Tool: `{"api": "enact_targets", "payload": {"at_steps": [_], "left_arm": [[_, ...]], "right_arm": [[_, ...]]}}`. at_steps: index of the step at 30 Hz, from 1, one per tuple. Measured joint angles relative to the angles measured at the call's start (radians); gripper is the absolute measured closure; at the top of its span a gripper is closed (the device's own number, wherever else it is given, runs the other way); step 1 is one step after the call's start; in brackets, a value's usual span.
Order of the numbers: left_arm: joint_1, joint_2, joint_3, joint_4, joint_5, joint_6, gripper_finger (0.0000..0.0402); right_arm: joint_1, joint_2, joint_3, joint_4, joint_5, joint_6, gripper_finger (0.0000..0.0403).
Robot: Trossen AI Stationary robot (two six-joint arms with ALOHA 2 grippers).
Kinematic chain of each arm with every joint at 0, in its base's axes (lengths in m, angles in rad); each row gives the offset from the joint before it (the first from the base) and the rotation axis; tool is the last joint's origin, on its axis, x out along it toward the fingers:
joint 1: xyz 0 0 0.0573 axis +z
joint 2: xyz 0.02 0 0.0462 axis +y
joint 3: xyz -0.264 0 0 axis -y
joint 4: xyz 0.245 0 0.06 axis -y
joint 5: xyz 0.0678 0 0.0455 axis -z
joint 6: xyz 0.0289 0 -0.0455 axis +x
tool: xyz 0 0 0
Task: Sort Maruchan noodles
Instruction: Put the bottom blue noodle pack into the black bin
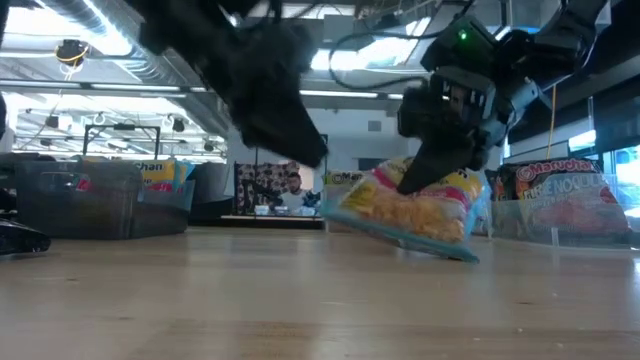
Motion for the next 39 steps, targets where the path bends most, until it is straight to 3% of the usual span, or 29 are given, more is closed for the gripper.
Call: {"api": "enact_targets", "payload": {"at_steps": [6,12,15,23,32,39], "left_arm": [[0.006,-0.173,-0.005,-0.139,0.001,0.017,0.0234],[0.061,-0.257,-0.09,0.05,0.165,-0.003,0.0234],[0.076,-0.256,-0.092,0.116,0.182,-0.067,0.0234],[0.085,-0.256,-0.092,0.118,0.209,-0.176,0.022],[0.092,-0.247,-0.092,0.097,0.192,-0.16,0.0144],[0.092,-0.247,-0.092,0.051,0.161,-0.149,0.0135]], "right_arm": [[0.026,-0.05,0.042,0.0,0.07,-0.181,0.0307],[0.09,-0.059,0.126,-0.003,0.15,-0.409,0.0307],[0.101,-0.06,0.166,-0.02,0.182,-0.483,0.0307],[0.097,-0.06,0.219,-0.076,0.239,-0.566,0.0306],[0.097,-0.06,0.219,-0.059,0.235,-0.565,0.0306],[0.097,-0.06,0.219,-0.051,0.236,-0.562,0.0306]]}}
